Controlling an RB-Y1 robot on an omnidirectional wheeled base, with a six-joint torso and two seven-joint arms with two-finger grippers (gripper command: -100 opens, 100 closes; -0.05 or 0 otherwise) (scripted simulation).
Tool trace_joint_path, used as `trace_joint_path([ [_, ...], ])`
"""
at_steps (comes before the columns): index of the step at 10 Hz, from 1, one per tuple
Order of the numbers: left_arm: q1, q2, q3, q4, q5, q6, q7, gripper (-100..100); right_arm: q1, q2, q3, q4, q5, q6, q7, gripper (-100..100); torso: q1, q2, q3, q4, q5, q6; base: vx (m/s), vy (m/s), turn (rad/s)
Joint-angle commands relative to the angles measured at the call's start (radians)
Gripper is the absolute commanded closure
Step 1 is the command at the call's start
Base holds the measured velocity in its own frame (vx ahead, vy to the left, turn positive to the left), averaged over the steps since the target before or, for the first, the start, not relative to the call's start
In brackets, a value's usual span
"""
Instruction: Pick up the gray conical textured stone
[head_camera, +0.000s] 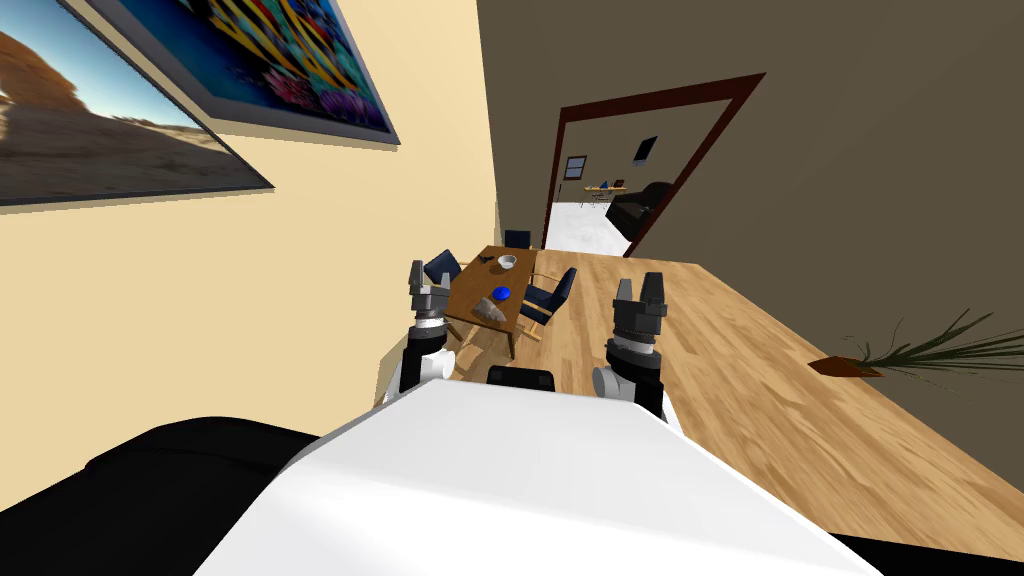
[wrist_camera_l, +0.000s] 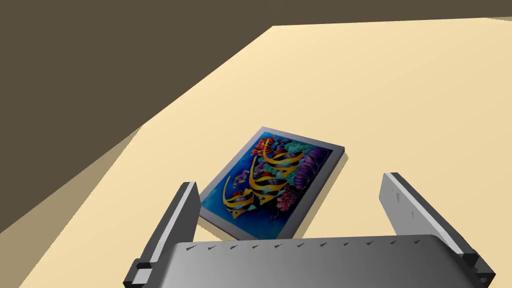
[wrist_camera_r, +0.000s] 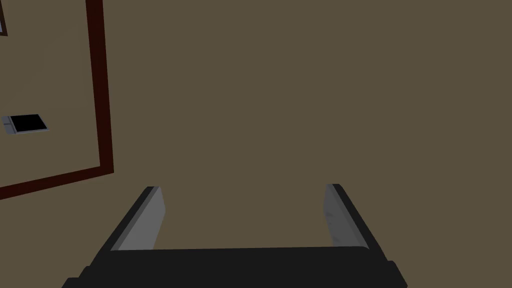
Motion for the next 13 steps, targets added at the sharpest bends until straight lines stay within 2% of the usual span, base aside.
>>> trace_joint_path([
  [1,-0.012,0.029,0.004,0.021,0.000,0.014,0.000,-100,0.000,0.000,0.000,0.000,0.000,0.000,0.000,0,0.000,0.000,0.000,0.000,0.000,0.000,-0.006,-0.004,-0.012],
  [2,-0.027,0.053,0.011,0.051,-0.001,0.033,0.000,-100,0.000,0.000,0.000,0.000,0.000,0.000,0.000,0,0.000,0.000,0.000,0.000,0.000,0.000,-0.029,-0.004,-0.017],
  [6,-0.068,0.090,0.033,0.143,0.000,0.092,0.004,-100,0.000,0.000,0.000,0.000,0.000,0.000,0.000,0,0.000,0.002,0.001,0.000,0.000,0.000,-0.040,-0.002,-0.013],
  [9,-0.102,0.110,0.057,0.228,0.001,0.148,0.010,-100,0.000,0.000,0.000,0.000,0.000,0.000,0.000,0,0.001,0.003,0.002,0.001,0.000,0.000,-0.049,0.012,-0.015],
  [10,-0.102,0.110,0.057,0.228,0.001,0.148,0.010,-100,0.000,0.000,0.000,0.000,0.000,0.000,0.000,0,0.001,0.003,0.002,0.001,0.000,0.000,-0.035,0.007,-0.004],
  [13,-0.137,0.123,0.082,0.322,0.001,0.209,0.016,-100,0.000,0.000,0.000,0.000,0.000,0.000,0.000,0,0.000,0.002,0.001,0.001,0.000,0.000,-0.042,0.003,-0.016],
])
